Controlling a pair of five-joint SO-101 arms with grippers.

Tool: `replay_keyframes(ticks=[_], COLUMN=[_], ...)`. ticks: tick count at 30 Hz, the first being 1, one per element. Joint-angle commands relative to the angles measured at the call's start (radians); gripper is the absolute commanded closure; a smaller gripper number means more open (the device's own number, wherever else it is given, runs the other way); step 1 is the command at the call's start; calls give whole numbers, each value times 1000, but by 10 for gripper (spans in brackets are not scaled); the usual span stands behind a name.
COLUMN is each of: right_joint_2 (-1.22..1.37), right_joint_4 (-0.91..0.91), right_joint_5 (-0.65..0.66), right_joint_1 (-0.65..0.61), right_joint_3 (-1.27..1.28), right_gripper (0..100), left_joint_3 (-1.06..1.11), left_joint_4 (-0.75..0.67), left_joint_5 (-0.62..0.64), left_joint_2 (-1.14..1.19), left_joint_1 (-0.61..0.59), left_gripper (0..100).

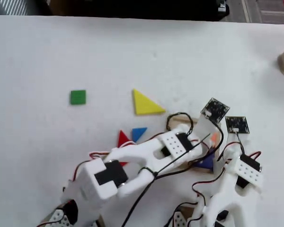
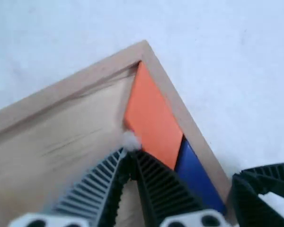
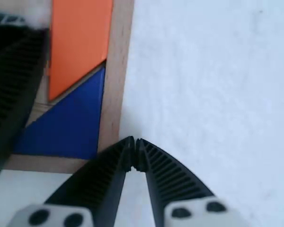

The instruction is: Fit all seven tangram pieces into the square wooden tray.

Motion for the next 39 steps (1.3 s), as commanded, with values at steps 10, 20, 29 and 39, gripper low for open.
replay_keyframes(ticks=[10,20,29,39], right_joint_2=[-25,-18,-15,-13], right_joint_4=[-16,-18,-12,2], right_joint_5=[6,-71,-233,-420], right_joint_1=[-4,36,-28,-124], right_joint_3=[-2,-26,-101,-247], right_gripper=[981,981,981,981], left_joint_3=[347,640,611,244], left_joint_4=[83,-101,-255,-51], left_joint_5=[-166,-164,-161,28], left_joint_2=[-443,-713,-582,-285], left_joint_1=[-127,-449,-773,-955], left_gripper=[977,977,976,975])
